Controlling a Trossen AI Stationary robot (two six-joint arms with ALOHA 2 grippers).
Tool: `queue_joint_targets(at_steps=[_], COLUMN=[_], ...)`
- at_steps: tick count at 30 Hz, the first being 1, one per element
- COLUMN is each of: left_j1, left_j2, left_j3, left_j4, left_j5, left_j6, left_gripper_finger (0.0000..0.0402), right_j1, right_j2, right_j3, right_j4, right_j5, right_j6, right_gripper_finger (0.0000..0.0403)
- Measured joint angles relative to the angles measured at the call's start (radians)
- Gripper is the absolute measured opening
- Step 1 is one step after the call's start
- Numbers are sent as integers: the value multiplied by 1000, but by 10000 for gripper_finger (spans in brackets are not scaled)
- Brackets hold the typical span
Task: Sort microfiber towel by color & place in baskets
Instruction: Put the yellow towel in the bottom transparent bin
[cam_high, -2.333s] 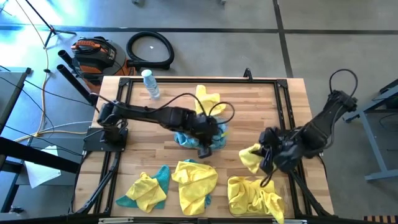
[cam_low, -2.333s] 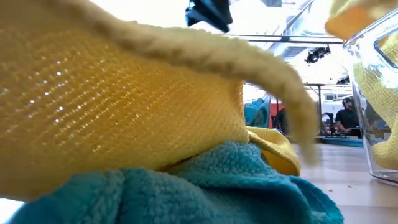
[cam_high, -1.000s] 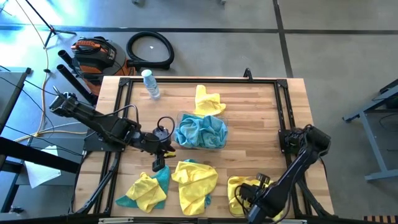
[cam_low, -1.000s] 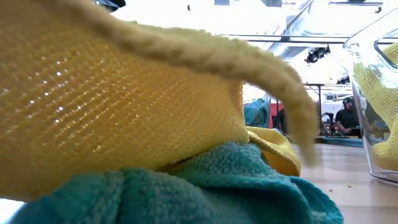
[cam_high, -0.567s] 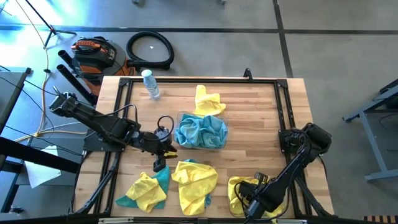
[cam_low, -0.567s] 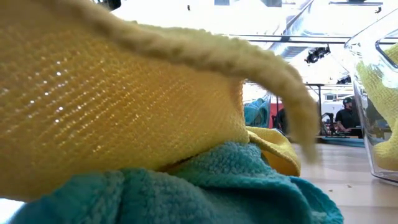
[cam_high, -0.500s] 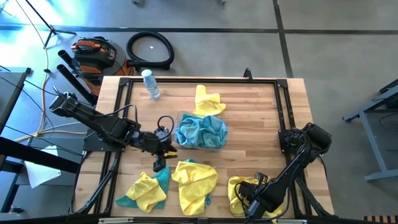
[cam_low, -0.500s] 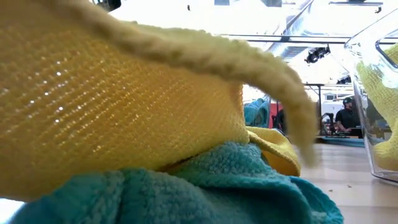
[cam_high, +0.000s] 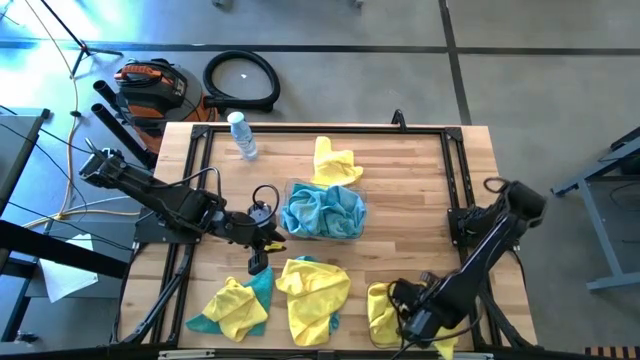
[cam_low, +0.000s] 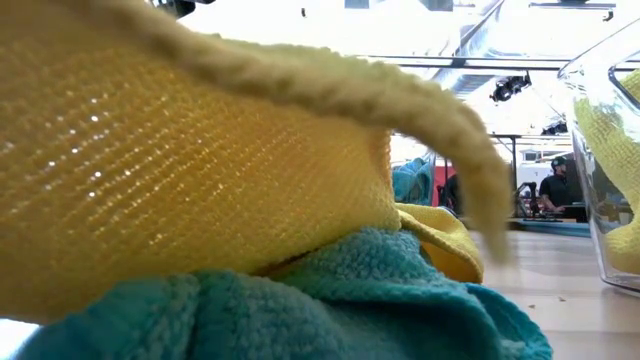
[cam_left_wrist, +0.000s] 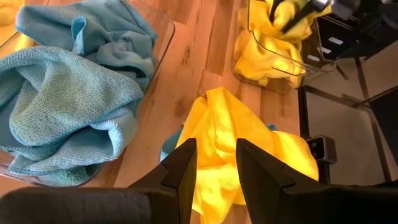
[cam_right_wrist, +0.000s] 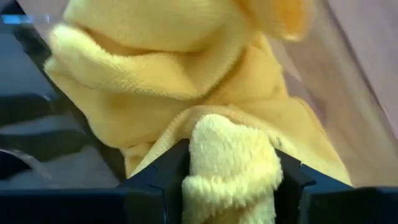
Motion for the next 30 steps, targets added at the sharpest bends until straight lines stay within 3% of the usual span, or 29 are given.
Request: queue_joint_targets(at_steps=[9, 15, 26, 30], left_j1=[0, 0, 0, 0], left_j2=[0, 0, 0, 0], left_j3=[0, 0, 0, 0], left_j4=[0, 0, 1, 1], left_j5=[0, 0, 1, 1], left_j6=[2, 2, 2, 2], left_gripper_finger=[99, 99, 99, 99], right_j1=[1, 9, 11, 14], right_j2=[-143, -182, -106, -54], right_j3=[1, 2, 3, 3], right_j4=[-50, -45, -41, -29], right_j5=[21, 102, 102, 99], right_j6=[283, 298, 286, 357], right_gripper_finger=[161, 161, 161, 161])
